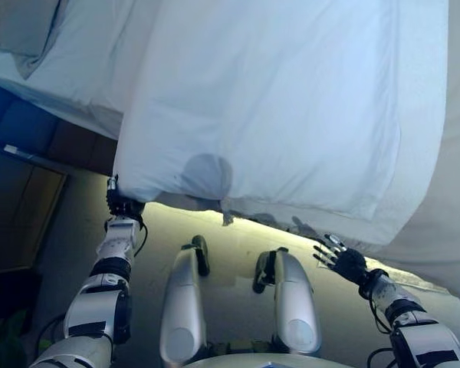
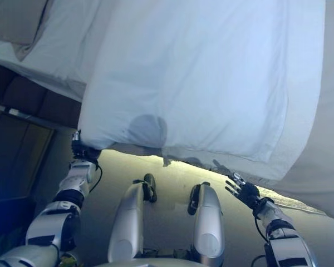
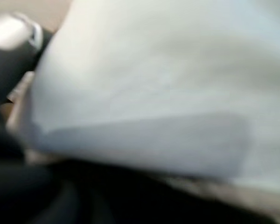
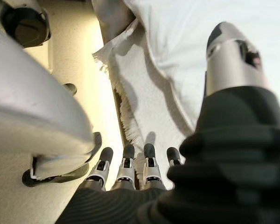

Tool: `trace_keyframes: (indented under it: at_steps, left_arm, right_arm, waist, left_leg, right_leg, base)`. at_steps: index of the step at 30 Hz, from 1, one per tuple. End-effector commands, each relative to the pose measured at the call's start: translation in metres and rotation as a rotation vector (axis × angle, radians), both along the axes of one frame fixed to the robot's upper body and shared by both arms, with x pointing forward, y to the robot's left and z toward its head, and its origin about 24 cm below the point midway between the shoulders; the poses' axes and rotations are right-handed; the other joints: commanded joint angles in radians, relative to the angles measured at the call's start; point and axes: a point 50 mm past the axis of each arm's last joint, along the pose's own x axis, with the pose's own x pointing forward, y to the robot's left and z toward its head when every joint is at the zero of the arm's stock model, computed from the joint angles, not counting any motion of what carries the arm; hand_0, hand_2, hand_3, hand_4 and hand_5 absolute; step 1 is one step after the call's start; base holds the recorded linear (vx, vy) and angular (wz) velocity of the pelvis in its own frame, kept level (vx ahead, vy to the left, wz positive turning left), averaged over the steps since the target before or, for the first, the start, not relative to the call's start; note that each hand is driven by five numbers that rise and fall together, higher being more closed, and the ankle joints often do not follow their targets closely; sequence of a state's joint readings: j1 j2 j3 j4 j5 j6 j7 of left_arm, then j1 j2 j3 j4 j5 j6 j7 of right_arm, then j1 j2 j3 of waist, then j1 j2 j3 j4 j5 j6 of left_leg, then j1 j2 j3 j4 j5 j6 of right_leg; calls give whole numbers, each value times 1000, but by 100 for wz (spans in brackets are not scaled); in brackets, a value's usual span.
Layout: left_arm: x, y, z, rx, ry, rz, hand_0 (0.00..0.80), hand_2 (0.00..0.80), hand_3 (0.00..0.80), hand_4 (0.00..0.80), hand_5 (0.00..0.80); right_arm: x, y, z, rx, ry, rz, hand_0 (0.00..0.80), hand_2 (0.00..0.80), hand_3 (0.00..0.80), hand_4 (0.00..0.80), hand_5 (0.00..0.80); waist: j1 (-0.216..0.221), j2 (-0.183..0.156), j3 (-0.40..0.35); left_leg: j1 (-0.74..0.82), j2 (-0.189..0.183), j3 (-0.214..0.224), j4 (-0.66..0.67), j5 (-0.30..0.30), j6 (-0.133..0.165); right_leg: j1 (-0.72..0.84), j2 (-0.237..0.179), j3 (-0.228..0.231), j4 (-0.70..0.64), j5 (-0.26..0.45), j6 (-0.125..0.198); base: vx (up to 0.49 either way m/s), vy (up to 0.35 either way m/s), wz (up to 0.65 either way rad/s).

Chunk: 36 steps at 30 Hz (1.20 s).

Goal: Make the bed neatly

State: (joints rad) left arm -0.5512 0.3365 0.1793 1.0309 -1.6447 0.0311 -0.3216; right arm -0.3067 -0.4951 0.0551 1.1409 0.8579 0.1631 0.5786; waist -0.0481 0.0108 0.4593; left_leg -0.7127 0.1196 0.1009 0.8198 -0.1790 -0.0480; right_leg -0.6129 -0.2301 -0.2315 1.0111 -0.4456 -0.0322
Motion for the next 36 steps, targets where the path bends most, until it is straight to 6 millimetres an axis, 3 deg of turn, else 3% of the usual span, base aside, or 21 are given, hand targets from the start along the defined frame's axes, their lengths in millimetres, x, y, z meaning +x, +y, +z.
trace_keyframes:
  at_steps: [1,5,7,15,20,21,22,24,25,30,36]
  left_arm:
    - [-81,58,-58,4,239,266,800,800,800,800,800]
    - [-91,55,-69,-14,291,249,800,800,800,800,800]
    - [-96,53,-75,-29,327,231,0,0,0,0,0]
    - [-111,45,-91,-42,416,185,0,0,0,0,0]
    - [-133,34,-111,-35,516,114,0,0,0,0,0]
    - [-137,32,-114,-30,528,99,0,0,0,0,0]
    - [-141,29,-117,-19,548,80,0,0,0,0,0]
    - [-148,23,-122,75,562,-19,0,0,0,0,0]
    - [-144,21,-119,111,529,-68,0,0,0,0,0]
    - [-117,-4,-89,302,185,-350,0,0,0,0,0]
    - [-95,-18,-48,372,-212,-483,0,0,0,0,0]
  right_arm:
    - [-11,-4,-5,25,3,-8,0,0,0,0,0]
    - [-16,-6,-5,22,4,-4,0,0,0,0,0]
    - [-18,-8,-6,18,8,-5,0,0,0,0,0]
    - [-25,-7,-9,22,18,0,0,0,0,0,0]
    - [-31,1,-16,42,34,6,0,0,0,0,0]
    - [-33,3,-17,45,36,10,0,0,0,0,0]
    - [-34,5,-19,48,41,13,0,0,0,0,0]
    - [-34,8,-21,52,48,12,0,0,0,0,0]
    - [-34,10,-21,52,50,13,0,0,0,0,0]
    - [-34,11,-18,34,63,11,0,0,0,0,0]
    - [-34,10,-16,27,65,21,0,0,0,0,0]
  waist:
    - [34,-33,-36]
    - [31,-34,-43]
    - [29,-33,-47]
    - [27,-34,-55]
    - [29,-36,-69]
    - [29,-36,-69]
    - [30,-35,-73]
    - [33,-32,-77]
    - [34,-33,-77]
    - [42,-18,-79]
    - [55,-4,-69]
  left_leg:
    - [34,17,-16,129,-168,-7]
    - [17,21,-24,161,-182,-11]
    - [9,23,-26,175,-188,-12]
    - [-16,26,-35,214,-195,-14]
    - [2,29,-35,195,-185,-16]
    - [3,30,-28,169,-147,-11]
    - [21,31,-31,171,-174,-18]
    - [43,33,-25,137,-157,-19]
    - [43,36,-18,108,-117,-14]
    - [87,38,-6,19,-68,-16]
    - [105,30,-9,-33,-45,-17]
  right_leg:
    - [-87,-11,117,-43,138,74]
    - [-105,-13,122,-14,126,76]
    - [-115,-14,123,-1,120,76]
    - [-140,-16,126,35,109,79]
    - [-123,-15,128,21,117,86]
    - [-122,-16,122,-5,151,78]
    - [-105,-16,128,1,126,89]
    - [-85,-17,125,-25,140,91]
    - [-84,-19,118,-50,175,83]
    - [-37,-20,104,-122,218,89]
    - [-14,-24,91,-166,239,94]
  base:
    - [5,15,-14]
    - [11,4,-1]
    - [0,0,0]
    - [13,-15,4]
    - [22,-40,12]
    - [67,-41,2]
    - [60,-39,14]
    - [66,-42,36]
    - [-18,-46,28]
    - [21,-16,-5]
    - [4,0,1]
